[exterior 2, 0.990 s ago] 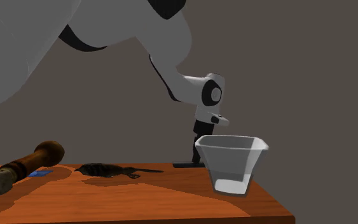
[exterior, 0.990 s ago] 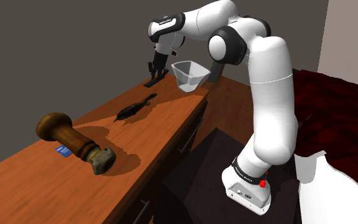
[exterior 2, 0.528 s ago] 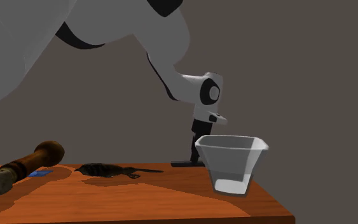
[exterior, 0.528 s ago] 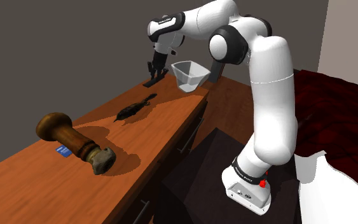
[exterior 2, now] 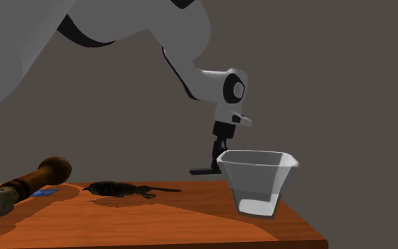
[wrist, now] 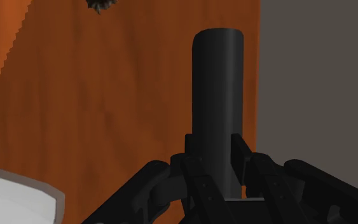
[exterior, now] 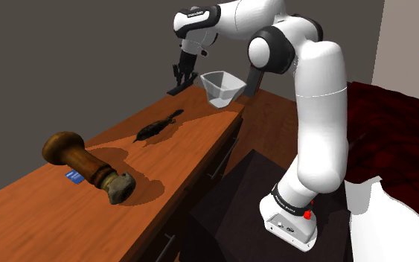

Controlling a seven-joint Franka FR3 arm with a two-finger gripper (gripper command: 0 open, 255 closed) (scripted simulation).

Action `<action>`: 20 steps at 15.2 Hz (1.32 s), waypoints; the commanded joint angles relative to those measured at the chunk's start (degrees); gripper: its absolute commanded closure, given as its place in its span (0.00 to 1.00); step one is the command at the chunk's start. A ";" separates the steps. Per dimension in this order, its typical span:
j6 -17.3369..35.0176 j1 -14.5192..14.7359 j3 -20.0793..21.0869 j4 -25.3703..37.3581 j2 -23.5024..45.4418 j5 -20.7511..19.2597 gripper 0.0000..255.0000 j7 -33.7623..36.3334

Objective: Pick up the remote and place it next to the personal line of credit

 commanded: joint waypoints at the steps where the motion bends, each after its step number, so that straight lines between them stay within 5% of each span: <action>1: -1.27 -0.03 -0.14 0.80 -0.53 -0.29 1.00 0.37; 5: -3.61 -0.15 -0.33 2.65 -1.16 -0.70 1.00 1.06; 20: 12.25 15.14 2.85 -34.61 -28.23 -8.39 1.00 15.80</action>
